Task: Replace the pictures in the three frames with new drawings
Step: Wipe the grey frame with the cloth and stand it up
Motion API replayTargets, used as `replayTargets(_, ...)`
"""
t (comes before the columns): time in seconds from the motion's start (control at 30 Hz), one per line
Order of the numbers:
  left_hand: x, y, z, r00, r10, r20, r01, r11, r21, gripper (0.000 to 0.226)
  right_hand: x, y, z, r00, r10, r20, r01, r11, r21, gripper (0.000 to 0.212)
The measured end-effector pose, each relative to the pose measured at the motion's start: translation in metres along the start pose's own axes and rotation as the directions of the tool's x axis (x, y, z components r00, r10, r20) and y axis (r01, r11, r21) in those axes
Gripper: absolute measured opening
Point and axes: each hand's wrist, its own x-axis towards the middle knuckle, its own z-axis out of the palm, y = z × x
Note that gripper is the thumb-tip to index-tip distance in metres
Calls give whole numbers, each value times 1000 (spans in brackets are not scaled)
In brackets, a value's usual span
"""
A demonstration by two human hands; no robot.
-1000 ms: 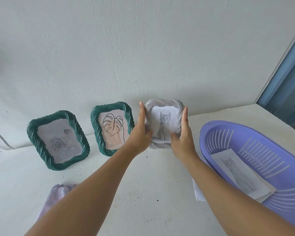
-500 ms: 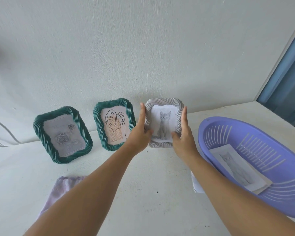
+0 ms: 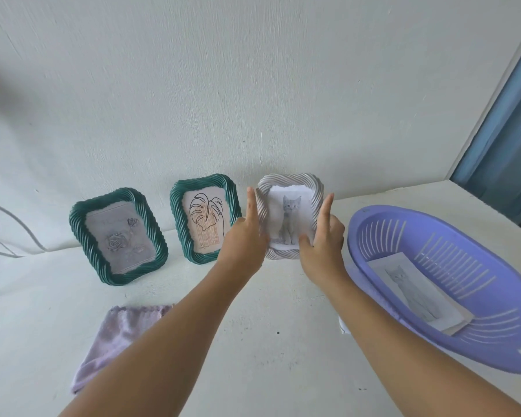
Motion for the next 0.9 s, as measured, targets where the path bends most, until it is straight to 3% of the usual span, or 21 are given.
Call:
replayTargets(0.1,-16,4,-6,997,-3,-82,3,1000,4,88,-17,-13,-3,999,-35,23,36,999,-30,95)
replayTargets(0.2,-33,4,-7,993,32,-111,-41,996,-84,70,-38,-27,-15,986,-163,41,166,983,-79,91)
replayTargets(0.33,-59,21,4,995,-11,102,35,972,-233,52,-47,-24,-55,956,-293,14,284,912,-298,80)
replayTargets(0.43,-70,42,17,932,-83,354,219,905,-364,56,-47,-9,-92,986,-136,94,165,868,-469,75)
replayTargets(0.57,-66,65,46,842,-120,525,432,733,-525,68,-53,4,-129,972,125,200,1,846,-534,75)
replayTargets(0.77,-60,88,68,803,-184,566,535,640,-552,83,-59,9,-137,964,148,222,-28,884,-466,77)
replayTargets(0.9,-60,97,70,773,-211,598,610,506,-610,84,-60,12,-137,964,125,237,-5,893,-451,77)
